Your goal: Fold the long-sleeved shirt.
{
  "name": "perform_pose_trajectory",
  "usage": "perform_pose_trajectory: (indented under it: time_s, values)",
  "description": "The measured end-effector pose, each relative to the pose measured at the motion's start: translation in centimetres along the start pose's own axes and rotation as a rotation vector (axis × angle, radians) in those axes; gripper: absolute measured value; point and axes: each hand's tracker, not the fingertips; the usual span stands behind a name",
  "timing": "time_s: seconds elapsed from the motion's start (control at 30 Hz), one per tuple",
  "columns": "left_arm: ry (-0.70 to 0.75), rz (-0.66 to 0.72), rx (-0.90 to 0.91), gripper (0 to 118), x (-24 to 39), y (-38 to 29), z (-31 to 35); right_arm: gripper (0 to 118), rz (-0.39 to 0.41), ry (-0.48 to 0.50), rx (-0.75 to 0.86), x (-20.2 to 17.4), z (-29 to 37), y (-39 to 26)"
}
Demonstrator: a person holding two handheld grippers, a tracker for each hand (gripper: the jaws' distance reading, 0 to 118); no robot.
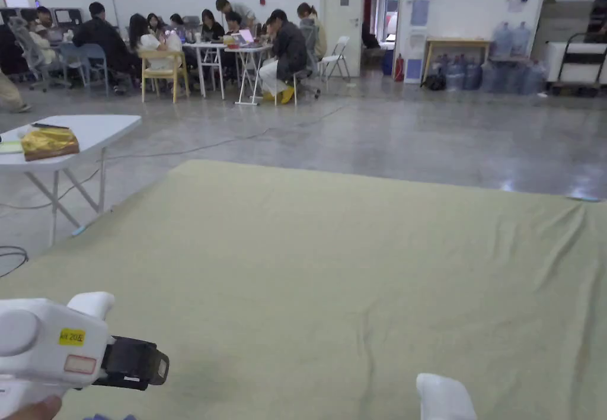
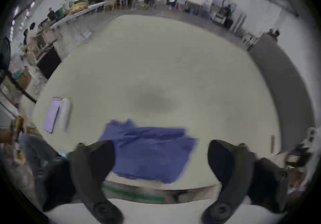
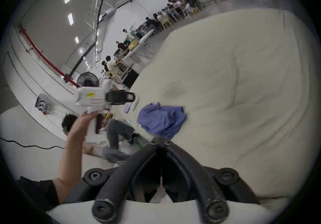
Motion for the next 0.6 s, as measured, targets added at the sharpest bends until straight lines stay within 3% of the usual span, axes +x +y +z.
perform_pose_trajectory:
  time_s: [0.03,0.07,0.2,0.37,0.6]
  values:
    - [0.016,-0.067,0.101,54,2.8,0.5,1.3,0,0.028,-0.042,0.049,0.2,1.3,0.7]
    - [0.102,-0.152,0.194,0,5.6,1.1,2.3,0,0.048,-0.075,0.099,0.4,2.7,1.4]
    - [0.209,-0.331,0.499,0,16.3,2.4,6.0,0,0.148,-0.25,0.346,0.4,9.9,4.0]
    - [0.132,-0.326,0.73,0,25.8,3.2,8.1,0,0.233,-0.47,0.625,-0.4,18.8,6.0]
    - [0.093,-0.318,0.845,0,34.3,2.3,9.1,0,0.361,-0.766,0.812,-1.0,27.1,7.7]
